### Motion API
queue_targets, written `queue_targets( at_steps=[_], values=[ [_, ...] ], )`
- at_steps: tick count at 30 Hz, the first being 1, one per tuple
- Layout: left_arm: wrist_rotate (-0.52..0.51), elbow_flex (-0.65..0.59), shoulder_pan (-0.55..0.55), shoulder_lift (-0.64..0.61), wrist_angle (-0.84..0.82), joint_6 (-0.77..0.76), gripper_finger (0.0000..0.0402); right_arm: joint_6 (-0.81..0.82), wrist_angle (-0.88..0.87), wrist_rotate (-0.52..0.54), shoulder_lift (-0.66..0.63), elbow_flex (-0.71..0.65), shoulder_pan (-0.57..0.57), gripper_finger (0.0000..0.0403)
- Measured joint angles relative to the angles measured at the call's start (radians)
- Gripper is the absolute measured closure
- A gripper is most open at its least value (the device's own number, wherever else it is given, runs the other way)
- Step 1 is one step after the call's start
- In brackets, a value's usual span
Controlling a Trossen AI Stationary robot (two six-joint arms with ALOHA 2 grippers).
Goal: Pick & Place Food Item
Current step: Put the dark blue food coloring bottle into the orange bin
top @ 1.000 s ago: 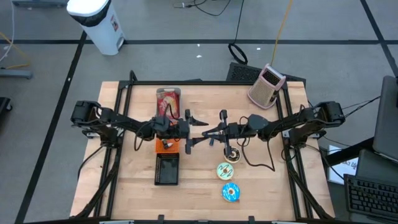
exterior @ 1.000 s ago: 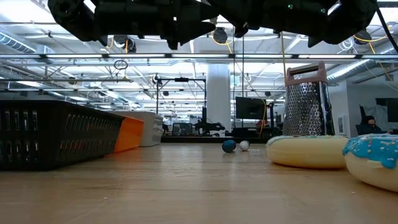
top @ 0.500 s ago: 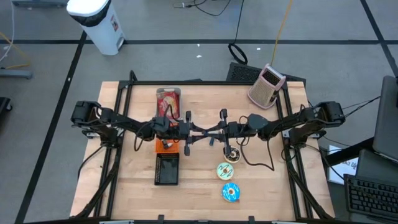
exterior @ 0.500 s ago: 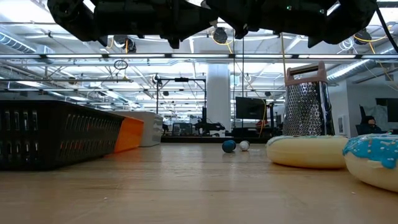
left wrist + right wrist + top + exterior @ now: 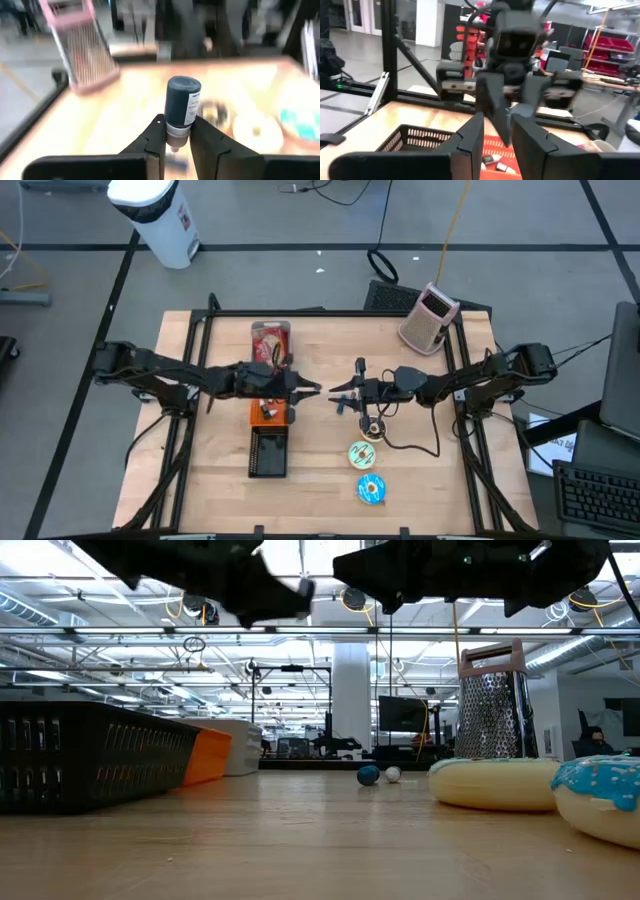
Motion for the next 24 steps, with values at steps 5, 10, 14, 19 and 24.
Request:
queue_targets(
  at_steps=[5,10,14,19,24],
  values=[
    [-0.038,0.000,-0.003,-0.125,-0.405,-0.101,0.0342,-0.002,-0.016,0.011,-0.002,0.000,-0.002,0.0318],
    [-0.144,0.000,-0.023,-0.181,-0.762,-0.256,0.0329,-0.001,-0.025,0.013,-0.003,0.000,-0.007,0.0318],
    [-0.156,-0.011,-0.025,-0.180,-0.929,-0.407,0.0340,0.000,-0.024,0.015,-0.002,0.000,-0.011,0.0321],
    [-0.147,-0.049,-0.024,-0.132,-0.917,-0.504,0.0334,0.001,-0.024,0.016,-0.002,0.000,-0.017,0.0323],
    [-0.053,-0.077,-0.023,-0.074,-0.768,-0.519,0.0330,0.002,-0.032,0.017,-0.002,0.000,-0.017,0.0323]
  ],
)
